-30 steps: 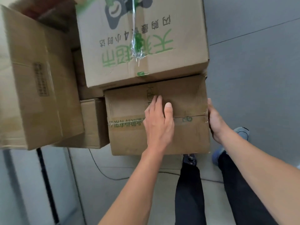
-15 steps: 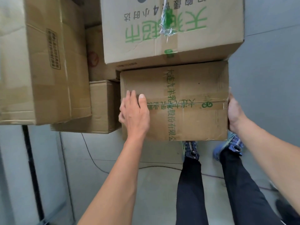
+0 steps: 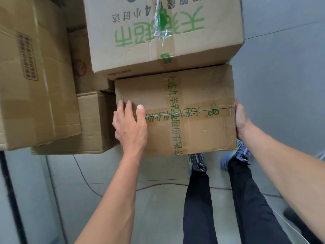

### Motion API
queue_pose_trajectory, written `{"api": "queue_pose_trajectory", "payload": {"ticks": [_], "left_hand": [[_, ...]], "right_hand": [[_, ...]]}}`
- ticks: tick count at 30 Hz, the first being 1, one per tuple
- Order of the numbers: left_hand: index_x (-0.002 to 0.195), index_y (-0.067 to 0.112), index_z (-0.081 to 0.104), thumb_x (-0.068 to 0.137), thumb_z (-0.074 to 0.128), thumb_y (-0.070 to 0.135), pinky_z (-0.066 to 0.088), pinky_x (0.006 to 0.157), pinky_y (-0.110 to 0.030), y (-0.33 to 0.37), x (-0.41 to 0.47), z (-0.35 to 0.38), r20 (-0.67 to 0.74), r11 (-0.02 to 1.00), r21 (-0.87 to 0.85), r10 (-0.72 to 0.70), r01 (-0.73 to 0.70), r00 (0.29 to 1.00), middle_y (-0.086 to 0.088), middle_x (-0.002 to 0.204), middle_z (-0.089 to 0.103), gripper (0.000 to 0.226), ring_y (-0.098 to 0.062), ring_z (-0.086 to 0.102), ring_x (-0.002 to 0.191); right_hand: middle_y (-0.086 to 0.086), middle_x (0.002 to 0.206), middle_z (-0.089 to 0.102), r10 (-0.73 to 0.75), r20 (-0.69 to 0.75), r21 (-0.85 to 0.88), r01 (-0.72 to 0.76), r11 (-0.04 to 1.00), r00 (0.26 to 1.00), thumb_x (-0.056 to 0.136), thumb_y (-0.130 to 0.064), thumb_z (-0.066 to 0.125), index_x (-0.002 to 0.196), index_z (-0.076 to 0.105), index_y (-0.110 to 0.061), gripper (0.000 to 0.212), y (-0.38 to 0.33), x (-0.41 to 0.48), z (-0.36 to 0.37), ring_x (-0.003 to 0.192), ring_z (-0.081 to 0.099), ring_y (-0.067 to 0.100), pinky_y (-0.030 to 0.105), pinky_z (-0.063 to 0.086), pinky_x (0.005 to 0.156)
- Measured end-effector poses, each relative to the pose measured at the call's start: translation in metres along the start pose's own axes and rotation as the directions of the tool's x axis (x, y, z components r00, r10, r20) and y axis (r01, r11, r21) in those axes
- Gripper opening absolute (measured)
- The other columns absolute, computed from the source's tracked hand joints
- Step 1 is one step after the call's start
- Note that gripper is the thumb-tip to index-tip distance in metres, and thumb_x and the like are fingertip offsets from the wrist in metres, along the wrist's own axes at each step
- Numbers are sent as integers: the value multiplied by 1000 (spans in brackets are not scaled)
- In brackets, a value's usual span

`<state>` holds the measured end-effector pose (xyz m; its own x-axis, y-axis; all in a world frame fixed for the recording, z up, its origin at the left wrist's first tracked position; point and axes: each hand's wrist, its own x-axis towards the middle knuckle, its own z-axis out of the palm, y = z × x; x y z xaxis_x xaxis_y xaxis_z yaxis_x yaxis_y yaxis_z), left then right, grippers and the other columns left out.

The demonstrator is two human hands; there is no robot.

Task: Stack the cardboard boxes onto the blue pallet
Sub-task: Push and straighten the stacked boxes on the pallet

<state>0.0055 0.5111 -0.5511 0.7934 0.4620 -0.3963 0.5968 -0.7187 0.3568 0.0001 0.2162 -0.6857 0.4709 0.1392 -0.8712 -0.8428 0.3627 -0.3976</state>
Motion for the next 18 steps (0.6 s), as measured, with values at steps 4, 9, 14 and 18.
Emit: {"api": "queue_pose_trajectory", "payload": {"ticks": [4, 9, 14, 18], "left_hand": [[158, 29, 39, 99, 27, 62, 20, 118, -62, 2, -3, 2, 7, 1000, -11, 0, 0, 1000, 12, 171, 18, 69, -17, 11, 156], [159, 26, 39, 96, 27, 63, 15, 124, -52, 3, -6, 3, 12, 999, -46, 8, -8, 1000, 8, 172, 17, 74, -18, 9, 157], [160, 27, 36, 92, 23, 66, 9, 124, -58, 9, -6, 2, 32, 1000, -15, -12, 13, 999, 6, 173, 16, 79, -17, 5, 159], [162, 26, 32, 97, 27, 61, 6, 126, -58, 37, -14, 1, -8, 998, -29, 53, -53, 999, 5, 173, 15, 74, -14, 4, 159]], "right_hand": [[7, 107, 80, 2, 14, 39, -2, 999, 1000, 98, -74, 31, 95, 85, -32, 68, -2, -1, -5, 93, 78, 26, 34, 62, 65], [10, 112, 79, 6, 48, 70, -9, 998, 999, 100, -73, 33, 99, 84, -28, 68, -5, -2, -6, 97, 77, 28, 35, 62, 69], [12, 119, 76, 3, 60, 25, -5, 1000, 998, 97, -78, 31, 106, 83, -28, 73, -6, -3, -9, 104, 75, 30, 36, 62, 74], [9, 138, 68, -70, 46, 6, 70, 998, 996, 95, -80, 32, 137, 67, -29, 75, -17, -6, -13, 128, 64, 30, 47, 51, 103]]}}
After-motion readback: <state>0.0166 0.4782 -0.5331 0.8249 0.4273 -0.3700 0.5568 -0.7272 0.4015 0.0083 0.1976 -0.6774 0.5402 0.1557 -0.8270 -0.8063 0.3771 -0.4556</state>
